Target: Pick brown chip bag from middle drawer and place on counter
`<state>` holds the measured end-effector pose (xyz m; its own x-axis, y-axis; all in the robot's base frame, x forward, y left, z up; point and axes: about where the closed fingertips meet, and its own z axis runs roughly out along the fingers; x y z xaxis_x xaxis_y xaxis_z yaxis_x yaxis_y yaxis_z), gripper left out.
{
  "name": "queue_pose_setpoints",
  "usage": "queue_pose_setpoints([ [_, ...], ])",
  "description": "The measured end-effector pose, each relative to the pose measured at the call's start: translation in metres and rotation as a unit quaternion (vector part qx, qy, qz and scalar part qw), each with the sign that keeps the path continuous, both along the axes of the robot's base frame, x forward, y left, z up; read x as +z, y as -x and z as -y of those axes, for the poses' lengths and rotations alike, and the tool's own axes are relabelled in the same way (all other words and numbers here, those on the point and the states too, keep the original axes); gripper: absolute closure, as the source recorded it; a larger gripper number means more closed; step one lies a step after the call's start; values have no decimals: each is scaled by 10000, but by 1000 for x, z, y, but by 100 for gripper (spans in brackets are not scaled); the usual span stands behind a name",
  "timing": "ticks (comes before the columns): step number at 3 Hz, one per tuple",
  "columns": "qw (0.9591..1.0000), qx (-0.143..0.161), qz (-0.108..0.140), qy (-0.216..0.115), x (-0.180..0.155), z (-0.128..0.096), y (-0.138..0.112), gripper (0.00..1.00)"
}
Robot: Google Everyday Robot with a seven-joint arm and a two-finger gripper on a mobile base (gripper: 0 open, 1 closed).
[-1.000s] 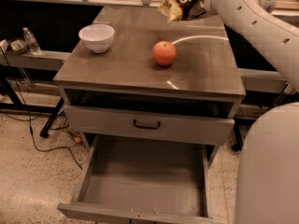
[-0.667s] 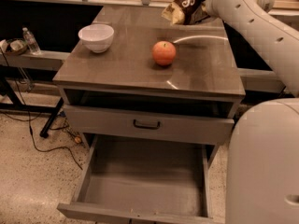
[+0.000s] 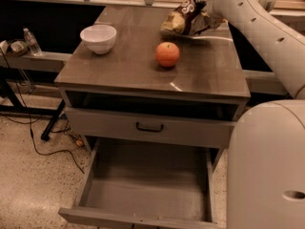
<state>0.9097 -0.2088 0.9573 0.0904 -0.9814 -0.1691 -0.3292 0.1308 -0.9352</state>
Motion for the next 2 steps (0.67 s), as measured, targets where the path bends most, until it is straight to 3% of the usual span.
queue_pose_setpoints([
  [1, 9999, 123, -41, 69, -3, -7, 2, 12],
  [2, 9997, 213, -8, 67, 1, -10, 6, 0],
])
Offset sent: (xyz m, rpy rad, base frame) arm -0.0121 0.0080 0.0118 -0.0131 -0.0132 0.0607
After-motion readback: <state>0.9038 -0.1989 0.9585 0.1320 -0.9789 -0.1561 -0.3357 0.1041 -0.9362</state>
